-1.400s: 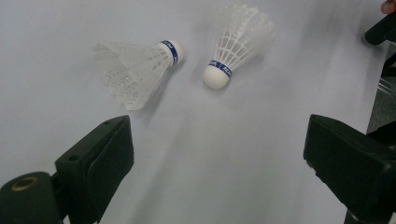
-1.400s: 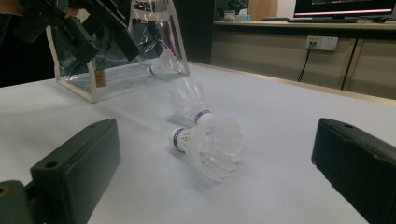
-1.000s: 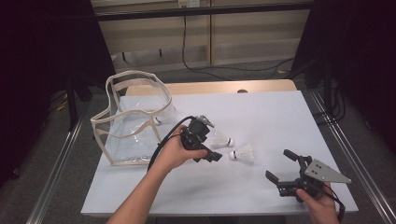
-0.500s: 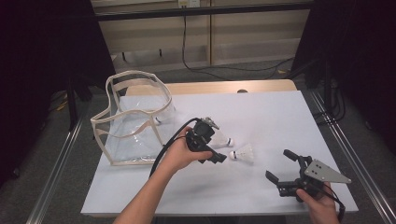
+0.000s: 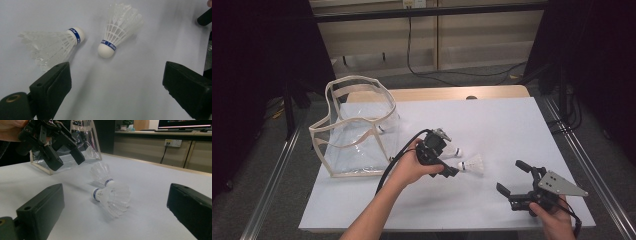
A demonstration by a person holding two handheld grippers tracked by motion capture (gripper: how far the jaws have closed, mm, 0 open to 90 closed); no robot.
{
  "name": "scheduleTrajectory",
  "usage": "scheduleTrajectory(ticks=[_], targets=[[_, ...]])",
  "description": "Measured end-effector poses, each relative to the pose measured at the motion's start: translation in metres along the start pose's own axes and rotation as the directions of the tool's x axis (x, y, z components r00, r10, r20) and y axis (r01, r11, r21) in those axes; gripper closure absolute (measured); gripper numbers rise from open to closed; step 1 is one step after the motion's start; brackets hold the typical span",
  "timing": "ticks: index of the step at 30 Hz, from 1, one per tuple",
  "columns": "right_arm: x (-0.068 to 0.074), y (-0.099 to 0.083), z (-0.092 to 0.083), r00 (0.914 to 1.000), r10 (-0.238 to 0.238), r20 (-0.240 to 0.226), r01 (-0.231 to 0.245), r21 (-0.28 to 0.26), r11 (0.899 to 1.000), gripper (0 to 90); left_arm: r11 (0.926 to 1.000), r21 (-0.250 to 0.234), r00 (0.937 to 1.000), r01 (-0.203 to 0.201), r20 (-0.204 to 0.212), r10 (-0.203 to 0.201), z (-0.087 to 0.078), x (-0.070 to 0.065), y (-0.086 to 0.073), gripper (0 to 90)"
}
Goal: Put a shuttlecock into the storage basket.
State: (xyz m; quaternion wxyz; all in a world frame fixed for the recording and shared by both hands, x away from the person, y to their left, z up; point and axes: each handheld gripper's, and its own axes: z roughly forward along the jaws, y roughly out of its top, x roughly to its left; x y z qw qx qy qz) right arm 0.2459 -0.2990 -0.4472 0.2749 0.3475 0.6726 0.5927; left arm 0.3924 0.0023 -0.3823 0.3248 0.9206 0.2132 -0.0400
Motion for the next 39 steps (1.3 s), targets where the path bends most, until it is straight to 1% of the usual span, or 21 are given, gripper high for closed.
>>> scheduleTrajectory(ticks=[5,7,8,12,16,17,18,23,28,30,32,33,35,36,39], targets=[[0.0,0.0,0.0,1.0,0.0,0.001,0.0,0.001,1.0,0.7,1.0,0.0,1.0,-0.004,0.006,0.004,0.005,-0.001,0.0,7.6],[-0.001,0.0,0.0,1.0,-0.003,0.001,0.003,0.0,1.0,0.7,1.0,-0.003,1.0,0.001,0.006,-0.001,0.007,-0.002,0.0,7.5],[-0.001,0.0,0.0,1.0,-0.004,0.0,0.004,0.003,1.0,0.7,1.0,-0.003,0.9999,-0.009,0.008,0.009,0.007,-0.002,0.0,7.5],[-0.001,0.0,0.0,1.0,-0.002,0.0,0.002,0.003,1.0,0.7,0.9998,-0.016,0.9999,-0.008,0.01,0.008,0.01,-0.003,0.001,7.3],[-0.001,0.0,0.0,1.0,-0.004,0.0,0.004,0.004,1.0,0.7,0.9996,-0.018,0.9997,-0.021,0.008,0.022,0.012,-0.003,0.001,7.3],[-0.001,0.0,0.0,1.0,-0.004,0.002,0.004,0.003,1.0,0.7,0.9996,-0.023,0.9998,-0.016,0.01,0.016,0.013,-0.004,0.001,7.3],[-0.001,0.0,0.0,1.0,-0.002,0.002,0.002,0.005,1.0,0.7,0.9996,-0.023,0.9998,-0.016,0.014,0.016,0.014,-0.004,0.002,7.3],[-0.001,0.0,0.0,1.0,-0.002,0.002,0.002,0.006,1.0,0.8,0.9993,-0.035,0.9998,-0.013,0.013,0.014,0.018,-0.005,0.002,7.1],[-0.001,0.0,0.0,1.0,0.002,0.002,-0.002,0.004,1.0,0.7,0.9994,-0.028,0.9996,-0.023,0.015,0.023,0.021,-0.005,0.002,7.1],[-0.001,0.0,0.001,1.0,0.0,0.003,0.0,0.003,1.0,0.8,0.9993,-0.028,0.9996,-0.024,0.01,0.025,0.023,-0.006,0.002,7.2],[-0.001,0.0,0.001,1.0,0.0,0.003,0.0,0.004,1.0,0.7,0.9989,-0.033,0.9994,-0.032,0.016,0.032,0.024,-0.006,0.002,7.1],[-0.001,0.0,0.001,1.0,0.001,0.003,-0.001,0.004,1.0,0.7,0.9989,-0.04,0.9995,-0.026,0.017,0.027,0.025,-0.007,0.002,7.1],[-0.001,0.0,0.001,1.0,0.0,0.003,0.0,0.004,1.0,0.7,0.9987,-0.038,0.9994,-0.033,0.009,0.034,0.025,-0.007,0.003,7.1],[-0.001,0.0,0.001,1.0,-0.001,0.004,0.001,0.004,1.0,0.7,0.9984,-0.044,0.9992,-0.036,0.016,0.036,0.026,-0.008,0.003,7.1],[-0.001,0.0,0.0,1.0,0.002,0.005,-0.002,0.006,1.0,0.7,0.9978,-0.046,0.9987,-0.048,0.016,0.049,0.028,-0.009,0.003,7.1]])
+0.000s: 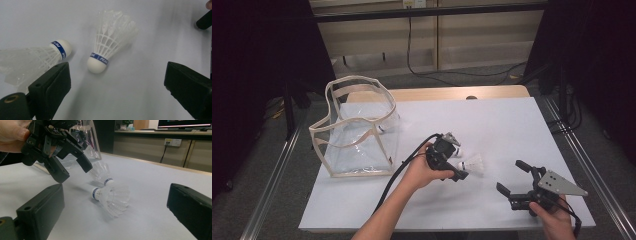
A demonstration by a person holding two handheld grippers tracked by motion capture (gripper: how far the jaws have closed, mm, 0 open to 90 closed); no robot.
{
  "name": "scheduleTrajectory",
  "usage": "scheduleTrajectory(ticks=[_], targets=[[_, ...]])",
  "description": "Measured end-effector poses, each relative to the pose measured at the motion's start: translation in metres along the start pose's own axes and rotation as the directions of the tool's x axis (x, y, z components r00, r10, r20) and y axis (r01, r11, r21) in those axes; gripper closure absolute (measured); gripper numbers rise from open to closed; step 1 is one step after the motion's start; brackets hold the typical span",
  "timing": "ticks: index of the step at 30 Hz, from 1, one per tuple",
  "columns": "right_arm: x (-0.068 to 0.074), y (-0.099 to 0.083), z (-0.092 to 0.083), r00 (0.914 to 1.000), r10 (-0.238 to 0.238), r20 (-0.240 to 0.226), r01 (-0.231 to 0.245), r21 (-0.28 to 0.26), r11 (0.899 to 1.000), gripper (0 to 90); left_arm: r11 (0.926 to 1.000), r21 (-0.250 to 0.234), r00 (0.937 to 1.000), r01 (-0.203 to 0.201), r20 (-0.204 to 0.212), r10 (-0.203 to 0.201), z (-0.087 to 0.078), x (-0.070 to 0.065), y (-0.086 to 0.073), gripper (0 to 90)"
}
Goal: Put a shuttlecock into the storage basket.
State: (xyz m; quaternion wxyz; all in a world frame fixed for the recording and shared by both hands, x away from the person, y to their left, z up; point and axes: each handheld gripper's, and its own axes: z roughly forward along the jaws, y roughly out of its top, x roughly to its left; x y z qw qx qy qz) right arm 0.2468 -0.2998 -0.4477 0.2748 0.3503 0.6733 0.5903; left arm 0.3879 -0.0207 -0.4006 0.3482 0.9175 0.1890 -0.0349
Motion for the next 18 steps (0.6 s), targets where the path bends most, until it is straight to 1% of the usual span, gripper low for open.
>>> scheduleTrajectory(ticks=[4,11,12,16,18], targets=[[-0.001,0.0,-0.001,1.0,0.005,0.002,-0.005,-0.001,1.0,0.7,1.0,-0.003,1.0,0.0,0.002,0.0,0.003,0.0,0.0,7.1],[-0.001,0.0,-0.001,1.0,-0.005,0.002,0.005,-0.002,1.0,0.7,1.0,-0.001,1.0,-0.006,-0.003,0.006,0.009,-0.001,0.001,7.6],[-0.001,0.0,-0.001,1.0,0.003,0.0,-0.003,-0.003,1.0,0.7,1.0,-0.003,1.0,-0.006,-0.002,0.006,0.009,-0.001,0.002,7.6],[-0.001,0.0,-0.001,1.0,0.002,0.003,-0.002,-0.003,1.0,0.7,0.9999,-0.008,1.0,-0.009,-0.003,0.009,0.012,-0.001,0.003,8.0],[-0.001,0.0,-0.001,1.0,0.003,0.003,-0.003,-0.001,1.0,0.7,0.9999,-0.001,0.9999,-0.011,-0.003,0.01,0.013,-0.001,0.003,8.2]])
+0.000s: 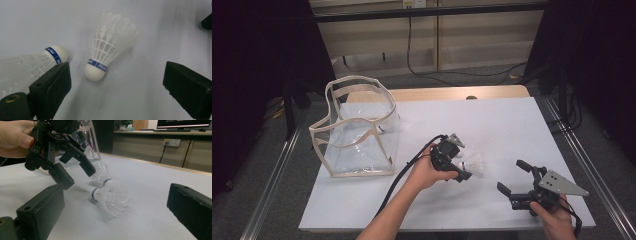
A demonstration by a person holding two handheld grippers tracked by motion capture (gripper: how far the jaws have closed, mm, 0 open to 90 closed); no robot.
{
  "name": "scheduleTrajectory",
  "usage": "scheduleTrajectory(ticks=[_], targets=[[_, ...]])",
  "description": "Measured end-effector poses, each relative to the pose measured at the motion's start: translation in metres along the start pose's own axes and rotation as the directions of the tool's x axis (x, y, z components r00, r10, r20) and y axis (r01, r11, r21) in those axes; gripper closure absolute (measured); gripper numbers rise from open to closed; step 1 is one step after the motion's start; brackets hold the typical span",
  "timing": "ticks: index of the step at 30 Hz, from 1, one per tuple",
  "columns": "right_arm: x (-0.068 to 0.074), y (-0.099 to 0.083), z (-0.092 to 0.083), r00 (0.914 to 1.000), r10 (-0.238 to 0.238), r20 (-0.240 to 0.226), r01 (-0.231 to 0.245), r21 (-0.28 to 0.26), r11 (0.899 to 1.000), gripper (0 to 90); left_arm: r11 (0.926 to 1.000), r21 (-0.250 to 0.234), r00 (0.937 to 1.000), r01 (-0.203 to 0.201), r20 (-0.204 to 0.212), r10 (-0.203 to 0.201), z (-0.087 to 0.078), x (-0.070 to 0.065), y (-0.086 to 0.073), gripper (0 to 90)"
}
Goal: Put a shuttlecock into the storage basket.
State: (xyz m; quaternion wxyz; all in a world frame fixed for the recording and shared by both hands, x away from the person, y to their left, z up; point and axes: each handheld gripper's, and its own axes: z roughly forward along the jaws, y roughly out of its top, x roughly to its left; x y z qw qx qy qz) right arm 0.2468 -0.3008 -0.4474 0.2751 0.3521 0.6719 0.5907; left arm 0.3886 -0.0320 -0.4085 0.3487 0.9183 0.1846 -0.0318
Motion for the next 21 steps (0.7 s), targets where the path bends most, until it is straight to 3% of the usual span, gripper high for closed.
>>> scheduleTrajectory(ticks=[21], targets=[[-0.001,-0.001,-0.002,1.0,0.005,0.005,-0.005,0.0,1.0,0.7,0.9998,0.009,0.9998,-0.016,-0.01,0.016,0.013,0.0,0.001,10.7]])
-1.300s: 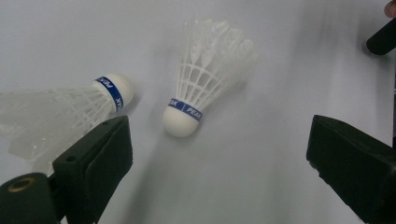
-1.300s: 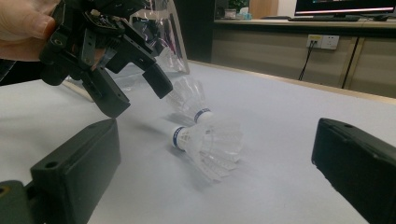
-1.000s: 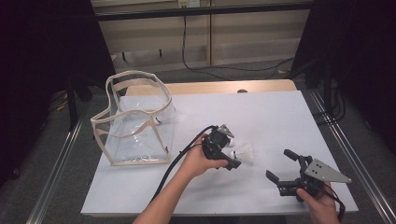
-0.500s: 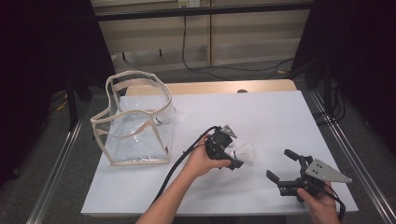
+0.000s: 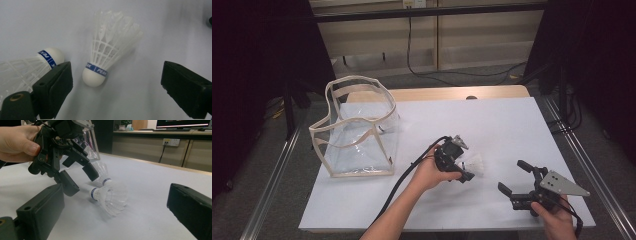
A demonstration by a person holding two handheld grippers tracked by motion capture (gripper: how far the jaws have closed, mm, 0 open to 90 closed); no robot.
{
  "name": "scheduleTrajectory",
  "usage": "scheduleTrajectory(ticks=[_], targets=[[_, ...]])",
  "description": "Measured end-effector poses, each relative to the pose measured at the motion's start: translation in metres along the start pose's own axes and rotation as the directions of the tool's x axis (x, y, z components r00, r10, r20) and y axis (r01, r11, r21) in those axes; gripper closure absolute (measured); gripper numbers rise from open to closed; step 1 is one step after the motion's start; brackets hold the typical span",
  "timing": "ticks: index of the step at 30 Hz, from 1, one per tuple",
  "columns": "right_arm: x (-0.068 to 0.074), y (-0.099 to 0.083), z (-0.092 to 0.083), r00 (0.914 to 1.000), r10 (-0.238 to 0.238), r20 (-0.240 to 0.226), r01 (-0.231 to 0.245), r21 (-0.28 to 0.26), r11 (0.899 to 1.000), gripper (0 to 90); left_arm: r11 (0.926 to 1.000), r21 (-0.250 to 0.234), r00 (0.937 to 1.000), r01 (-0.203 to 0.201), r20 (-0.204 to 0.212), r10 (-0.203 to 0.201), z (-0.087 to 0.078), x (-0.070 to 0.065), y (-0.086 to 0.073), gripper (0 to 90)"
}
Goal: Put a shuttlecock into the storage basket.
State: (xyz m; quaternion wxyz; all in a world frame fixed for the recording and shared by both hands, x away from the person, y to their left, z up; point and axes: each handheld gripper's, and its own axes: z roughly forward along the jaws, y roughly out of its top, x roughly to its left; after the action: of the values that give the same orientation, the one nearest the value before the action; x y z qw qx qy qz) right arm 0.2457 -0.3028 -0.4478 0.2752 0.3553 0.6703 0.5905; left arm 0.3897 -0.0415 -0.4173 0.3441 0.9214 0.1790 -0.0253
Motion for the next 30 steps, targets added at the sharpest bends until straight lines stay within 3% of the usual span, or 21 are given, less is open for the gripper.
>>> scheduleTrajectory(ticks=[9,17,23,30], targets=[[0.0,0.0,0.0,1.0,-0.001,0.0,0.001,-0.002,1.0,0.7,0.9996,0.019,0.9996,-0.023,-0.016,0.023,0.006,0.002,-0.001,14.9],[-0.001,0.0,0.0,1.0,-0.001,0.0,0.001,0.0,1.0,0.7,0.9992,0.034,0.9993,-0.018,-0.033,0.019,0.014,0.008,-0.004,19.6],[-0.001,0.0,0.0,1.0,-0.001,-0.001,0.001,0.0,1.0,0.7,0.9985,0.039,0.9988,-0.038,-0.031,0.039,0.018,0.011,-0.005,26.8],[-0.001,0.0,0.0,1.0,0.001,0.0,-0.001,0.001,1.0,0.7,0.9987,0.016,0.9986,-0.048,-0.021,0.049,0.022,0.013,-0.006,43.4]])
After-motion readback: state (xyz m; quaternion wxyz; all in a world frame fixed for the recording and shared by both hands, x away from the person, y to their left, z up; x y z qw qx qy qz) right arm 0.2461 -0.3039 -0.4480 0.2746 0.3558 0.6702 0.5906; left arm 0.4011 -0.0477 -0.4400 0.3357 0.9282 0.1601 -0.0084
